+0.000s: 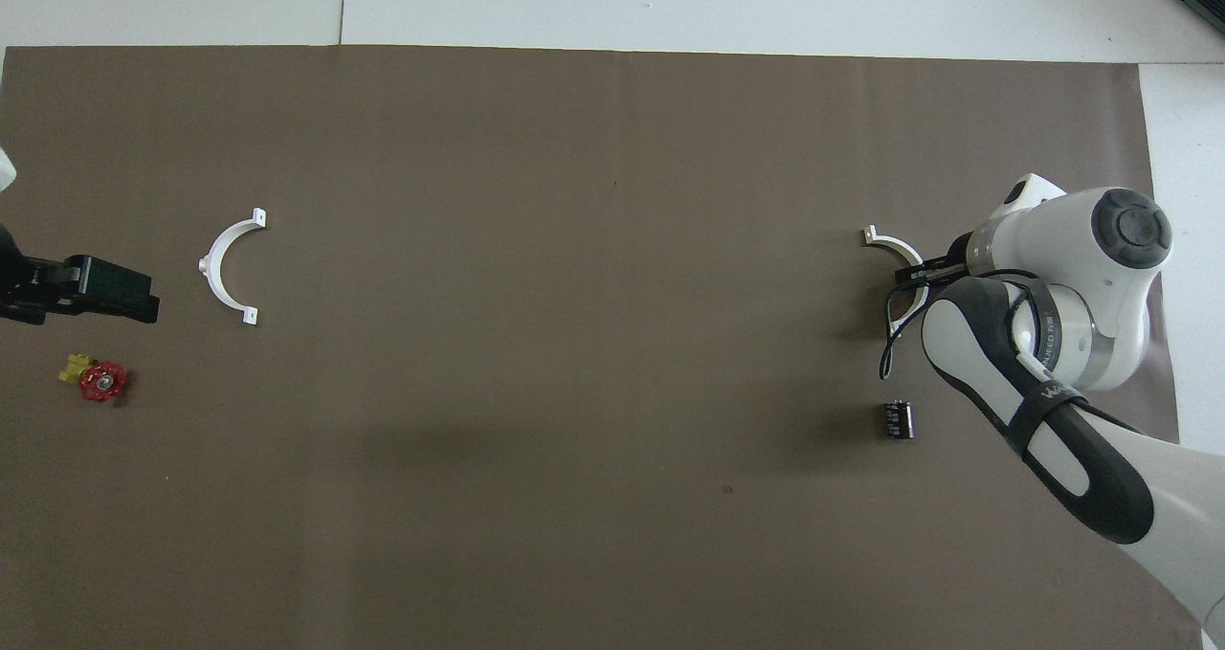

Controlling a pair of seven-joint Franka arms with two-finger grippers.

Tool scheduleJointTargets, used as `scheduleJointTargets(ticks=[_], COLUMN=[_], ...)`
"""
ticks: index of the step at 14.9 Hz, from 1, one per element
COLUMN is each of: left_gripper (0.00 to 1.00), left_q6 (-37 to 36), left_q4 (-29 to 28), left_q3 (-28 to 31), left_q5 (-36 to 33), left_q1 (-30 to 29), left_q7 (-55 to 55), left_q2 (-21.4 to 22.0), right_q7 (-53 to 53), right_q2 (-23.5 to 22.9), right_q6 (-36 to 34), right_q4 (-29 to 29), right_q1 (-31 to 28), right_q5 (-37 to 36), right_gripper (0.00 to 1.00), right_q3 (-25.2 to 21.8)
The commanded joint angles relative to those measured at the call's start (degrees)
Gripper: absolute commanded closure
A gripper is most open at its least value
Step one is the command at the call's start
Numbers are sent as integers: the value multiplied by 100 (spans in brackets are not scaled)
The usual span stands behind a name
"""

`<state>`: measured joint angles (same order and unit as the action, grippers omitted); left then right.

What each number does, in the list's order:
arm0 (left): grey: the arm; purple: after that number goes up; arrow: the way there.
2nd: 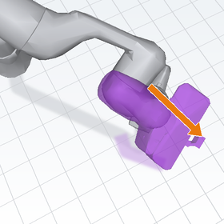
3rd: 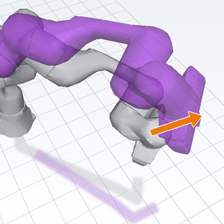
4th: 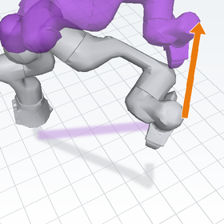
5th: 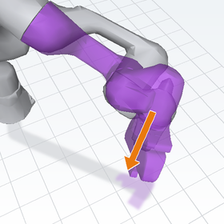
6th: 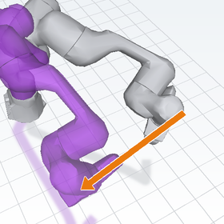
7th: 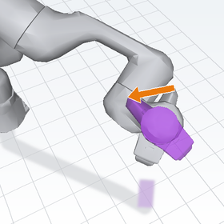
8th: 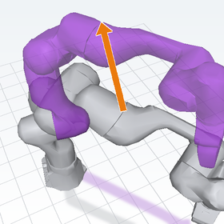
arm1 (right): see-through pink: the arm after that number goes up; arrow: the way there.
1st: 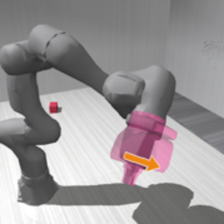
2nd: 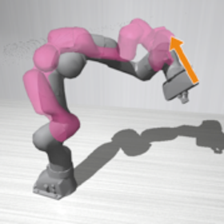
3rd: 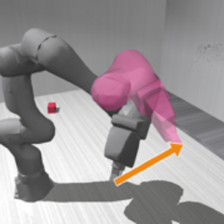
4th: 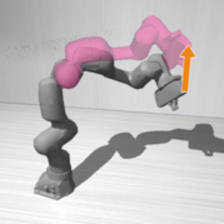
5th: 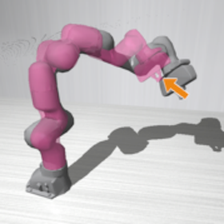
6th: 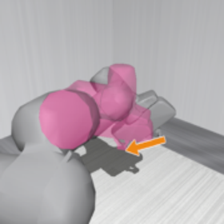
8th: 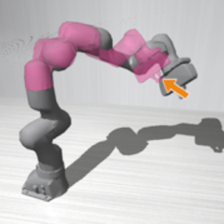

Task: Assemble drain pipe with both arms
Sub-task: 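Grasp the white half-ring clamp with the right gripper, then carry the half-ring clamp toward the table centre with the right gripper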

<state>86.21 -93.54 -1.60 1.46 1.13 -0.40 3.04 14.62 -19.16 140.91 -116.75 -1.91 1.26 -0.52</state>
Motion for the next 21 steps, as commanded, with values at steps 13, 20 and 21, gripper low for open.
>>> scheduleJointTargets(ticks=[13, 20, 21], left_gripper=[0, 0, 0], left_q6=[133, 115, 124], left_q4=[-138, -138, -138], left_q3=[10, 10, 10], left_q5=[-31, -40, -40], left_q1=[-16, -7, -7], left_q7=[-74, -74, -74], left_q2=[65, 74, 74], right_q7=[-2725, -4869, -5003], right_q2=[202, -411, -579], right_q6=[-1356, -1242, -1233], right_q4=[1146, 1768, 1944], right_q1=[1147, 2799, 2949], right_q5=[199, -28, -229], right_gripper=[100, 100, 100], right_q3=[52, 43, 52])
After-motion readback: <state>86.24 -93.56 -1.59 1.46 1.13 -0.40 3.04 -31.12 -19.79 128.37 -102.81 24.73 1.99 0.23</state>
